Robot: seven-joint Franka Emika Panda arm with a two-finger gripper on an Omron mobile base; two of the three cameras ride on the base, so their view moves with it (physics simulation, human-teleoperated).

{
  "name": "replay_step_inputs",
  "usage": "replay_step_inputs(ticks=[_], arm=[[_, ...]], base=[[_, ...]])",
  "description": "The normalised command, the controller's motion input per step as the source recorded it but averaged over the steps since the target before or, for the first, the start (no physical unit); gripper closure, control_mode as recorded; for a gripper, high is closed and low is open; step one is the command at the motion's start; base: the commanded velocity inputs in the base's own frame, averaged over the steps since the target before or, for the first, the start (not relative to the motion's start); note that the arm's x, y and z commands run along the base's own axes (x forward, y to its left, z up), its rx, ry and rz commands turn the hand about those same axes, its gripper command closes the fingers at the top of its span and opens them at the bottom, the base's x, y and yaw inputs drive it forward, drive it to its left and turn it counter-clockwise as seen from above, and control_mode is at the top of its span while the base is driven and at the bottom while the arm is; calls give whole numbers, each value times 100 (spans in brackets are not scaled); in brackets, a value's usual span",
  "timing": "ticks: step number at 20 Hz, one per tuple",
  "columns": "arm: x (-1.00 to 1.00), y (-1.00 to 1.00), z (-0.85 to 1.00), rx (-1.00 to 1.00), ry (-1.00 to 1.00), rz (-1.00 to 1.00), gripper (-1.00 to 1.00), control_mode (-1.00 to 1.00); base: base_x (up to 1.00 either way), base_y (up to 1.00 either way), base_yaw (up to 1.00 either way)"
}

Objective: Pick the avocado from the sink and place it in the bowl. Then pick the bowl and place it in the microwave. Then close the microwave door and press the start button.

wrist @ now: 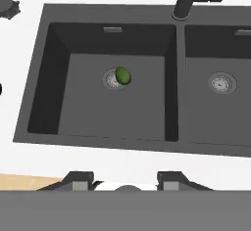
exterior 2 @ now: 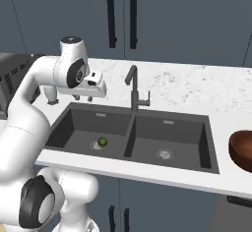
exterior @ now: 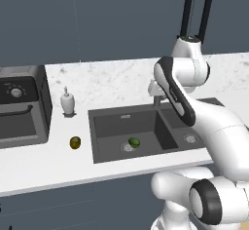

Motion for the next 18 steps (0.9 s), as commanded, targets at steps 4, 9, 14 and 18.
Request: replay_step_inputs(ticks=[4, 9, 14, 18], arm=[[-28, 0, -1, 1, -4, 0, -100, -100], [-66, 1, -29, 0, -4, 0, -100, -100], [-20, 6, -60, -3, -3, 0, -100, -100], [26, 6, -66, -1, 4, 0, -100, -100]], base=[[0, 0, 0], [0, 0, 0], [0, 0, 0], [0, 0, 0]])
